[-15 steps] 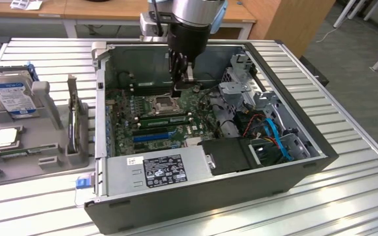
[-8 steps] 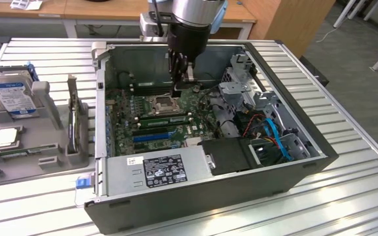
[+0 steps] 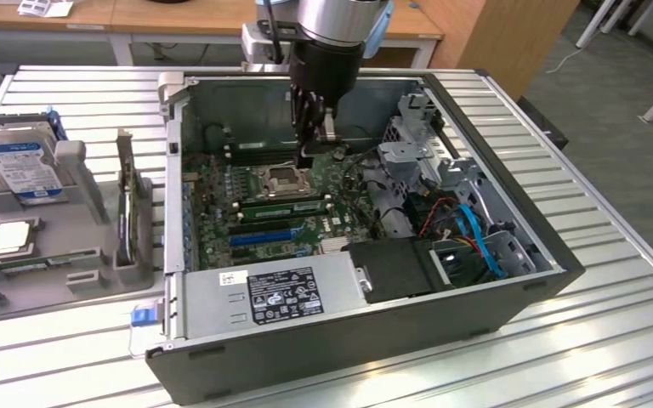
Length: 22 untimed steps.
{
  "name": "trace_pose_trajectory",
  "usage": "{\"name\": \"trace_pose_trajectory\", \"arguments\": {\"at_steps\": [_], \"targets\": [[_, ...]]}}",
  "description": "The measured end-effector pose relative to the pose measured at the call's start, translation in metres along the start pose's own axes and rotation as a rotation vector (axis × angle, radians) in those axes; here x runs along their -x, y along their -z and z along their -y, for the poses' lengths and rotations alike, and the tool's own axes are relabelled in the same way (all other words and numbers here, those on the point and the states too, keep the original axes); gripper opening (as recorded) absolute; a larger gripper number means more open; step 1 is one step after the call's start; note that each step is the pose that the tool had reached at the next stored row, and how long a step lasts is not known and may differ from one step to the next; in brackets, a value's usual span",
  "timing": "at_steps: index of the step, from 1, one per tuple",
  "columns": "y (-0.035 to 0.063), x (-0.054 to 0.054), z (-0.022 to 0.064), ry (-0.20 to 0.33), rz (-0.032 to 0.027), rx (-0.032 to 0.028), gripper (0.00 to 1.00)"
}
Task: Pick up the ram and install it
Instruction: 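Press down the ram until it locks into place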
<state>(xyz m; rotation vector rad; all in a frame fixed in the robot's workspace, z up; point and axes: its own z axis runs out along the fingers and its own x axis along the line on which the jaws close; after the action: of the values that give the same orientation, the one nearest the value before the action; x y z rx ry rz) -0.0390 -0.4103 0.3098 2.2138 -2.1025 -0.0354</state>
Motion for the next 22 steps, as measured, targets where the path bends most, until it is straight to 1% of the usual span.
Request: {"name": "trace_pose_trajectory", "arguments": {"at_steps": [9,15,22], "targets": [[0.0,0.0,0.0,0.012,-0.001,-0.0006,0.1],[0.0,0.0001,-0.0001,0.008,-0.0007,-0.0003,0.1],[-0.0003,0.0001,-0.0001,-0.117,0.0094,0.0051,0.1]]}}
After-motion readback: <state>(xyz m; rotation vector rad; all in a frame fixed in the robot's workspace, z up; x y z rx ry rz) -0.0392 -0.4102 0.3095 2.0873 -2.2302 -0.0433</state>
